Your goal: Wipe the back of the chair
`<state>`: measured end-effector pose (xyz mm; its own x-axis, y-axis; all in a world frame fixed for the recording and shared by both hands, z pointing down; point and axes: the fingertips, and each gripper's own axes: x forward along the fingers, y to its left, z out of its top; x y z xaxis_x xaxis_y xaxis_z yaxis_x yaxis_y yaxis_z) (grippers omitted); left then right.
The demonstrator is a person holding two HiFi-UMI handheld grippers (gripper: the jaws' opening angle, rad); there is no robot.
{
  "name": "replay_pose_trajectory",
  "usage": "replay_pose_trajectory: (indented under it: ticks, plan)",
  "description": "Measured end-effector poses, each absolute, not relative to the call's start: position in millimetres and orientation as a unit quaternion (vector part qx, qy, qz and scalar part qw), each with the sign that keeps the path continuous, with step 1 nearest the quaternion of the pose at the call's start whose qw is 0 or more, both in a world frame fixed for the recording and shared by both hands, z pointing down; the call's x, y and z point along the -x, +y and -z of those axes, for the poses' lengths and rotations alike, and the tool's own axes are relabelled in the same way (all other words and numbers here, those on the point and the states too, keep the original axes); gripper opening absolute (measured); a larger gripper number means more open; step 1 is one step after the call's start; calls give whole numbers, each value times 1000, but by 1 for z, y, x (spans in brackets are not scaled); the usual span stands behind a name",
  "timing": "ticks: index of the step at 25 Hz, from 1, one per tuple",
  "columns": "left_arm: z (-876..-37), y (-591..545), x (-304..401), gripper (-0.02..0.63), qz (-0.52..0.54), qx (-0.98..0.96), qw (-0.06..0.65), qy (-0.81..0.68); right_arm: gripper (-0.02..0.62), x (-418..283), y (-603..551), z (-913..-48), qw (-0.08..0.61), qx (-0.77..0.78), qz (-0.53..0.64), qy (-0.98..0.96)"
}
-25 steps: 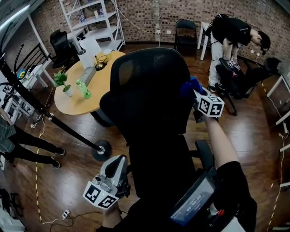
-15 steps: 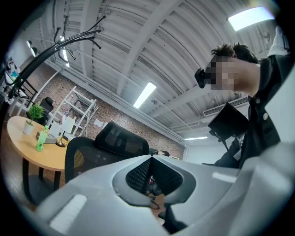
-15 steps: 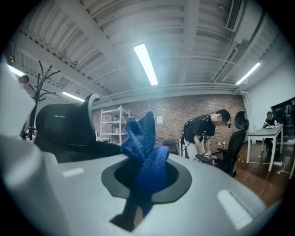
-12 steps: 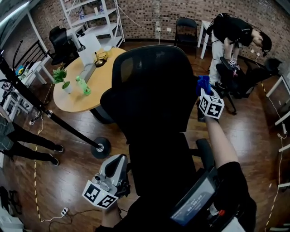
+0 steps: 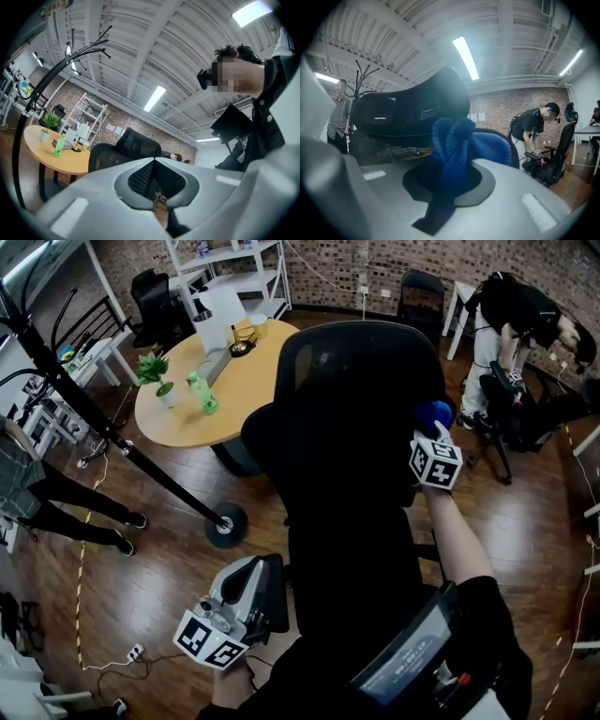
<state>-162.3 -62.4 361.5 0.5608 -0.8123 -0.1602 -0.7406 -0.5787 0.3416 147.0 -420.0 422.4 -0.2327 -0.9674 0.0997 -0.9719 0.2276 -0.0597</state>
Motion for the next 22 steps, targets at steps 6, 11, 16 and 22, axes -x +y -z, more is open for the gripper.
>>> replay_pose_trajectory:
  ticks: [6,11,16,22]
  plan:
    - [-366,-58,189,3,154,-866,120,-461,52,-60,-411,-424,11,-567,-51,-822]
    - [-369,-53,207,3,158,-860,118,-470,52,38,-390,-429,10,-496,-48,-867]
    - [-365,-50,217,3,161,-858,113,-474,52,133,-360,-430,23,-415,-42,-909]
    - [-362,-51,216,3,158,-859,106,-475,52,234,-304,-435,54,-238,-46,-969]
